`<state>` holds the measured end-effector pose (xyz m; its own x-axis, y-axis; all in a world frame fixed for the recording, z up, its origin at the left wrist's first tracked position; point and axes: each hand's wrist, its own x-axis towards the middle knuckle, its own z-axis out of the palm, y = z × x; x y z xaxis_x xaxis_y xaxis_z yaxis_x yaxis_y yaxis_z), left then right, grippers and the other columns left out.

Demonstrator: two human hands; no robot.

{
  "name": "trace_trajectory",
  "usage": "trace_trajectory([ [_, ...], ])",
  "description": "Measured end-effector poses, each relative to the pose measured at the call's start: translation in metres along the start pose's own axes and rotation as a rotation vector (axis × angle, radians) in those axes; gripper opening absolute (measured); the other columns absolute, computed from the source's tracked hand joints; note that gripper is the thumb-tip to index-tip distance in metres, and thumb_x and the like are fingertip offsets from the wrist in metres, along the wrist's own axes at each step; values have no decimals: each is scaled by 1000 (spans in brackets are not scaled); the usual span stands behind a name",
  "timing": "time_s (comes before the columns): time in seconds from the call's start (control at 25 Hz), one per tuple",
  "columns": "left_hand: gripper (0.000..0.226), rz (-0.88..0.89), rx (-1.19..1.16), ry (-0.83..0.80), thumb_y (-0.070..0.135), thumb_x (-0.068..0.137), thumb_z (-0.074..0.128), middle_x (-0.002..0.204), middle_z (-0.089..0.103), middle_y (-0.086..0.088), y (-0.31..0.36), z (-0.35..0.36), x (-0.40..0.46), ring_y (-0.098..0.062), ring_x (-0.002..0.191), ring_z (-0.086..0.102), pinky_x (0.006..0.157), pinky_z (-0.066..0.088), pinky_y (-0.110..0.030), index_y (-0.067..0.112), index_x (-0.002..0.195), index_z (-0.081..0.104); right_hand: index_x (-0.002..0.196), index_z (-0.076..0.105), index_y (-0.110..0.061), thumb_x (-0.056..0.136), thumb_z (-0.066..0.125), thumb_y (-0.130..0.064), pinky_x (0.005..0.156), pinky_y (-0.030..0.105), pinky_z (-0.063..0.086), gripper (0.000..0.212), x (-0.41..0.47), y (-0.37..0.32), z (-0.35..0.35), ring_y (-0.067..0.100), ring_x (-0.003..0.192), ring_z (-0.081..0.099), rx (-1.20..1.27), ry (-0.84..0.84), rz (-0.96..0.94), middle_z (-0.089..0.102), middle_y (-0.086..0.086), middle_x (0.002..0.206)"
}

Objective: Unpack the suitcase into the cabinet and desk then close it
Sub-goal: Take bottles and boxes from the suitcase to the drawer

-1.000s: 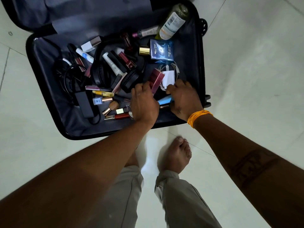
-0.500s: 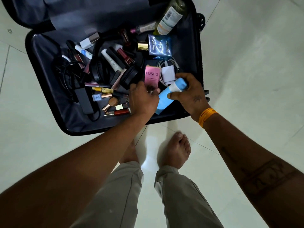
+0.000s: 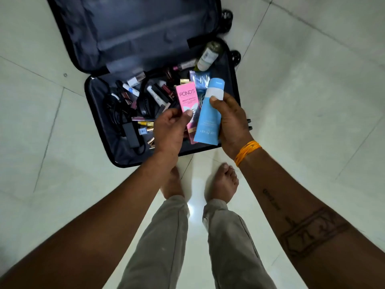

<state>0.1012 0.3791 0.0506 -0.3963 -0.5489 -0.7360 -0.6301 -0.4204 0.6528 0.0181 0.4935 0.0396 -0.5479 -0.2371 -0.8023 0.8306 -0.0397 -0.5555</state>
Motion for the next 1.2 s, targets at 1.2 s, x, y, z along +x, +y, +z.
trace_trajectory([
  [1.2, 10, 331, 199, -879, 11, 93, 73, 97, 78, -18, 393, -43, -535, -33, 78, 71, 72, 61, -46, 14, 103, 74, 119, 72, -10, 90, 72, -2, 75, 37, 60, 31, -665, -252, -7, 21, 94, 72, 417, 455, -645, 77, 4, 106],
])
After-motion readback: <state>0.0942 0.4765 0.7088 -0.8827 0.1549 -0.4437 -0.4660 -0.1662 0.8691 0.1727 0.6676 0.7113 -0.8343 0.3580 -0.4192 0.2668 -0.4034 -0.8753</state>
